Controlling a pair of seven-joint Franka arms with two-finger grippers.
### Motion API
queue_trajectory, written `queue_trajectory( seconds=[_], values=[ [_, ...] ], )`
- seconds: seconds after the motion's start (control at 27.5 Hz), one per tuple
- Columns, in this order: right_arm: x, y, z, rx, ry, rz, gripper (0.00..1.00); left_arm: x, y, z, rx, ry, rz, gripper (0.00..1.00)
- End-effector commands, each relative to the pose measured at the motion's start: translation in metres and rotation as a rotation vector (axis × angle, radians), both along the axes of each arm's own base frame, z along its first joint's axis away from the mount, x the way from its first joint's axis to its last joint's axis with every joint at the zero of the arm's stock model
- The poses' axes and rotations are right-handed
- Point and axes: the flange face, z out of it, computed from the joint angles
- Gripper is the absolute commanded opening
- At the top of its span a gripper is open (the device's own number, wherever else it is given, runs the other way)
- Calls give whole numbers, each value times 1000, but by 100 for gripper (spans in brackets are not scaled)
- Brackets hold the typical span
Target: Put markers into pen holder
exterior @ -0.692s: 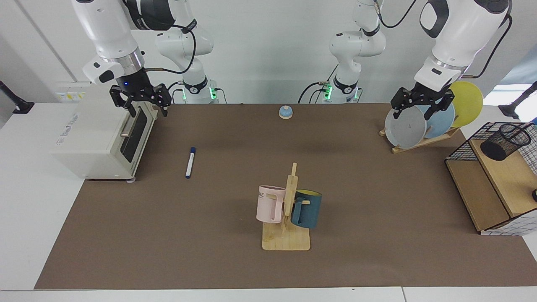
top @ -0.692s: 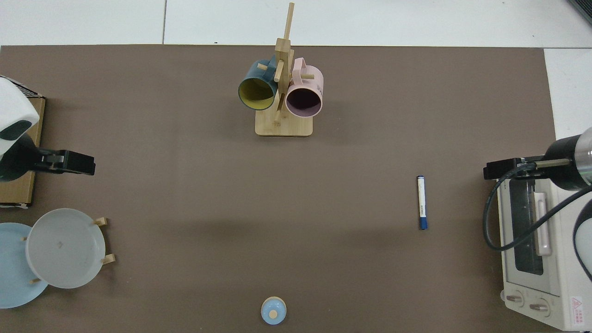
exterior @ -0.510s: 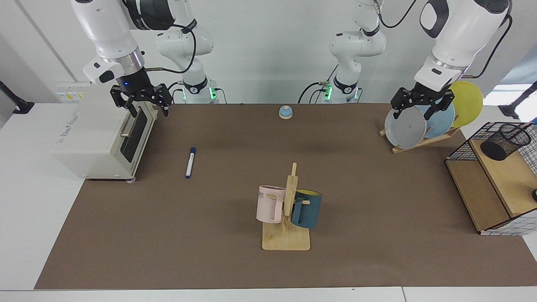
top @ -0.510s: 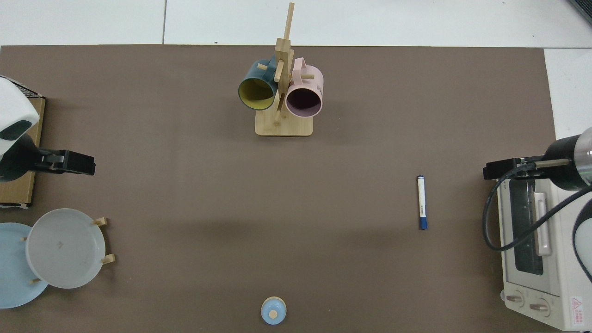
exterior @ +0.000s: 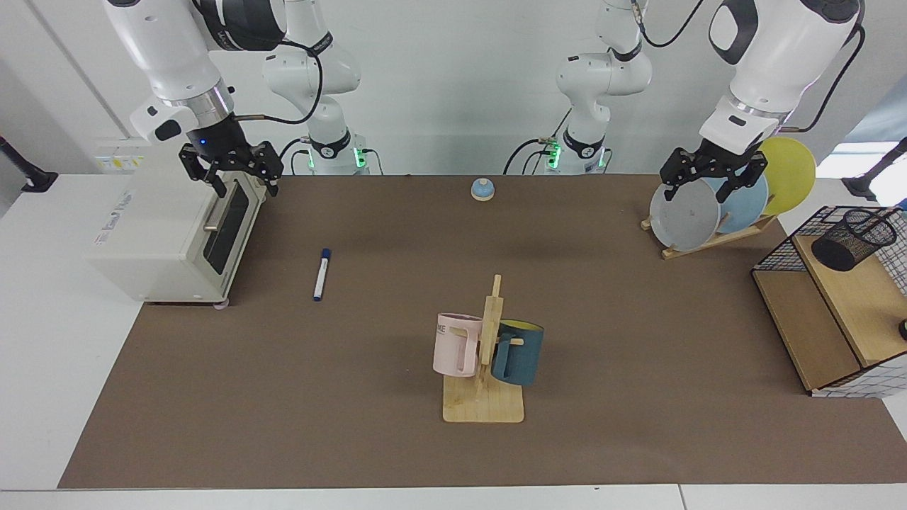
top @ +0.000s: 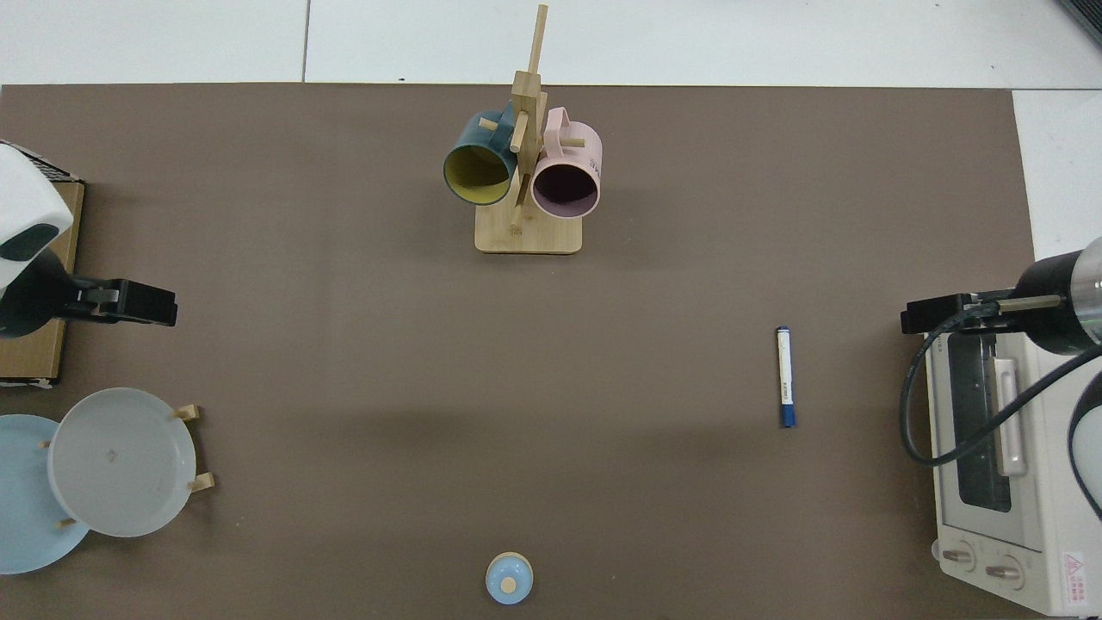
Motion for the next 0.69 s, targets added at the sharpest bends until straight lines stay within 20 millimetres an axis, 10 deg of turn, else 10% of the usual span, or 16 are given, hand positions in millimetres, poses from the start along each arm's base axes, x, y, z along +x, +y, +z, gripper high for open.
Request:
queue_trajectory(
  seconds=[0.0, 0.66],
  values=[
    [4, 10, -29, -2, -20, -47, 100, -2, 2, -1, -5, -6, -2, 100],
    [39, 24, -221, -20, 48, -67, 100, -3, 2, -2, -4, -5, -7, 100]
  ],
)
